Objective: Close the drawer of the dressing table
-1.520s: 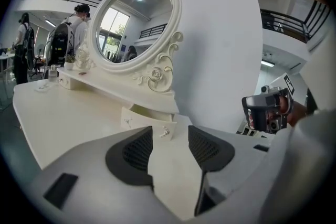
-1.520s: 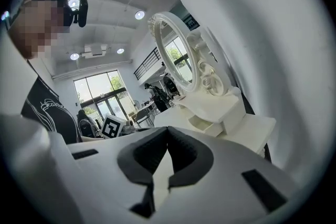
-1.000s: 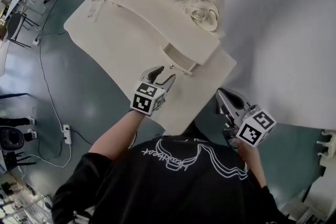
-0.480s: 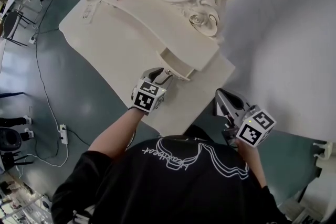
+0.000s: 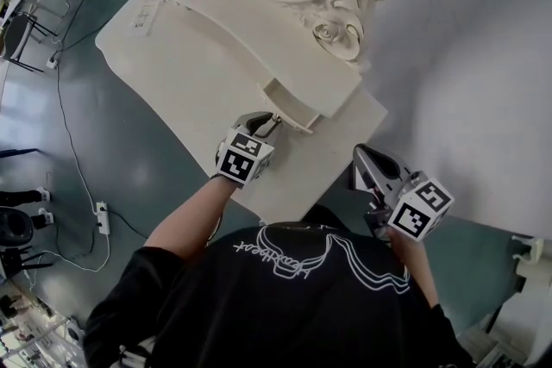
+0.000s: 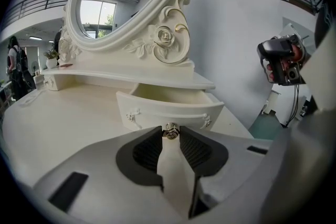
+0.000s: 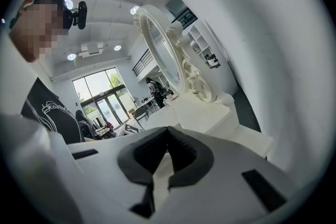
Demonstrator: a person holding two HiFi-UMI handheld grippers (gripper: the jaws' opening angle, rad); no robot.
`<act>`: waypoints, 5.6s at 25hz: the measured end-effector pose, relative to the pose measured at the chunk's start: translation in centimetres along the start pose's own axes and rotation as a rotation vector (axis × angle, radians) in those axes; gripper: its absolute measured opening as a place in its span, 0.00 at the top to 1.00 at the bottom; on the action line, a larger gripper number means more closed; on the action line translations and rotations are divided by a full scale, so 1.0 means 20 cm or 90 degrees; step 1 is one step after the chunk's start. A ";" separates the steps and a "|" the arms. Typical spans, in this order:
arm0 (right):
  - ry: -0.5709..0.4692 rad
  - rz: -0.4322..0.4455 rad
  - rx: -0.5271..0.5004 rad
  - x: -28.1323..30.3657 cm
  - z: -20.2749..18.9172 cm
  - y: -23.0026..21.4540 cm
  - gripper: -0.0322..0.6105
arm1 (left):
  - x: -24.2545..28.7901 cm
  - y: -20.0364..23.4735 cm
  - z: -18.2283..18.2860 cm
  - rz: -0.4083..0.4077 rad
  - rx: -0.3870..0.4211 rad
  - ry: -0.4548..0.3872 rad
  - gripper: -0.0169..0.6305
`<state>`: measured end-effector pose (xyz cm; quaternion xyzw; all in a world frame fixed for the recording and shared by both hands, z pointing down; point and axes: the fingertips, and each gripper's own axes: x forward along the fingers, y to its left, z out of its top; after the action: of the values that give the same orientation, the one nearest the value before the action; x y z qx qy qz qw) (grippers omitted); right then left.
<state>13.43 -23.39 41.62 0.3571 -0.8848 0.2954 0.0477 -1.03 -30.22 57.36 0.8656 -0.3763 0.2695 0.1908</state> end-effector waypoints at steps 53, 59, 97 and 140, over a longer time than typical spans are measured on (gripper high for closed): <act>-0.004 -0.034 0.048 -0.12 -0.06 -0.11 0.94 | 0.20 -0.01 0.17 0.003 0.007 0.004 0.82; -0.003 -0.042 0.050 -0.13 -0.06 -0.13 0.94 | 0.23 -0.01 0.20 0.002 0.007 0.004 0.82; -0.058 0.055 -0.015 -0.10 -0.03 0.30 0.94 | -0.56 -0.33 0.52 -0.128 -0.033 -0.177 0.80; -0.099 0.096 -0.117 -0.19 -0.18 0.88 0.94 | -1.33 -0.68 0.34 -0.203 -0.058 -0.268 0.97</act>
<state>4.09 -9.08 34.76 0.3059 -0.9333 0.1876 -0.0108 -3.76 -10.52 34.18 0.9415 -0.2785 0.0329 0.1869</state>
